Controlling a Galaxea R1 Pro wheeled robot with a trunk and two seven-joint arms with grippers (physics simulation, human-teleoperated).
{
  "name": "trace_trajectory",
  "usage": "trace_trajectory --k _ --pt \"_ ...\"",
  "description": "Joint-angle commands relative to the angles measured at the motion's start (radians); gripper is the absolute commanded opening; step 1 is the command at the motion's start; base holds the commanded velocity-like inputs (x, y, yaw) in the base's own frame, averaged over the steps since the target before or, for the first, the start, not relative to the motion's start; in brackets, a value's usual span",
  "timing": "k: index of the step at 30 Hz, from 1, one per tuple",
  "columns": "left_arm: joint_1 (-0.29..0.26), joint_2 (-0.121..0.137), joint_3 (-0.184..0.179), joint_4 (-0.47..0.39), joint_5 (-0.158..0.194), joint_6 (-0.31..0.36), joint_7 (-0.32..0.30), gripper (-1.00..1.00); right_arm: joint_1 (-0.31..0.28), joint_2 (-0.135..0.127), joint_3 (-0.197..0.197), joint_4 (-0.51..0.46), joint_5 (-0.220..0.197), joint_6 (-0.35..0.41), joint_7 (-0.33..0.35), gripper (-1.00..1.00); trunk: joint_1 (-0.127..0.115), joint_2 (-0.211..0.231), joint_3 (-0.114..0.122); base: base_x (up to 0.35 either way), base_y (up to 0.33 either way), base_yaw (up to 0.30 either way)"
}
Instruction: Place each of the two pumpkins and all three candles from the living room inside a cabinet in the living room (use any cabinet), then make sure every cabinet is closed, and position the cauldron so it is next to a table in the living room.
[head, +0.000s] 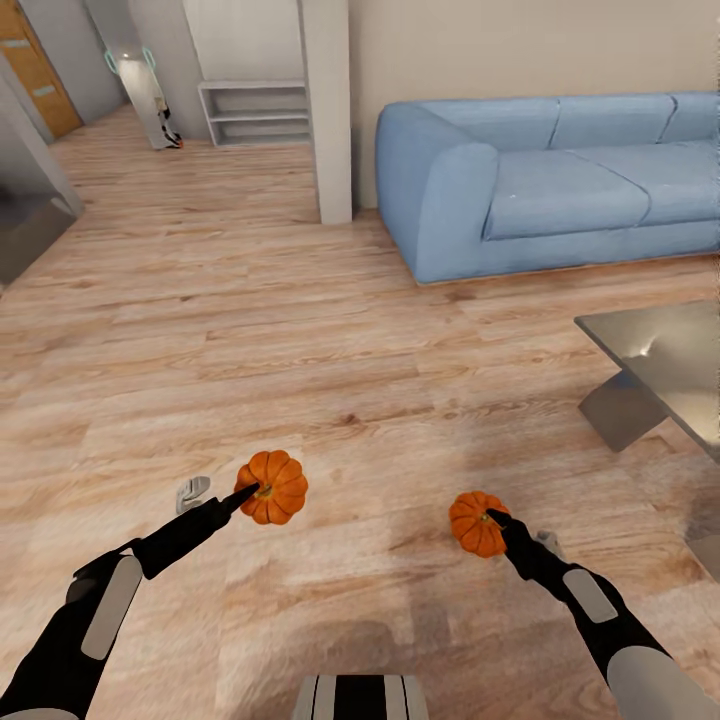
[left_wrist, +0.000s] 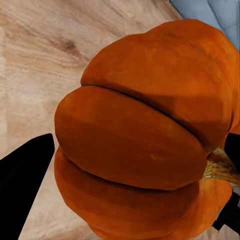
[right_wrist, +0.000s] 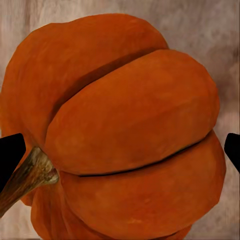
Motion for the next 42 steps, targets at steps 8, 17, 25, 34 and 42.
trace_trajectory --k 8,17,25,34,42 --pt "0.000 0.002 0.001 0.000 0.002 0.006 0.002 -1.00 0.000 0.005 -0.005 -0.001 0.000 0.007 0.001 -1.00 -0.004 0.002 0.030 0.000 0.000 0.000" --pt "0.000 0.005 0.001 0.001 0.001 0.008 0.005 -1.00 0.000 0.005 -0.005 -0.001 0.000 0.007 0.001 -1.00 -0.008 0.004 0.065 0.000 0.000 0.000" --pt "0.000 0.009 0.002 0.000 0.004 0.011 0.002 -1.00 0.000 0.005 -0.003 -0.001 0.000 0.007 0.009 -1.00 -0.011 0.006 0.101 0.000 0.000 -0.110" --pt "-0.001 0.010 0.002 -0.005 0.009 0.012 -0.002 -1.00 0.000 0.007 0.020 -0.001 0.000 0.007 0.014 -1.00 -0.015 0.008 0.138 0.000 0.000 -0.033" --pt "-0.001 0.010 0.002 -0.005 0.010 0.013 -0.002 -1.00 0.000 0.007 0.024 -0.001 0.000 0.007 0.015 -1.00 -0.019 0.010 0.169 0.000 0.000 -0.002"
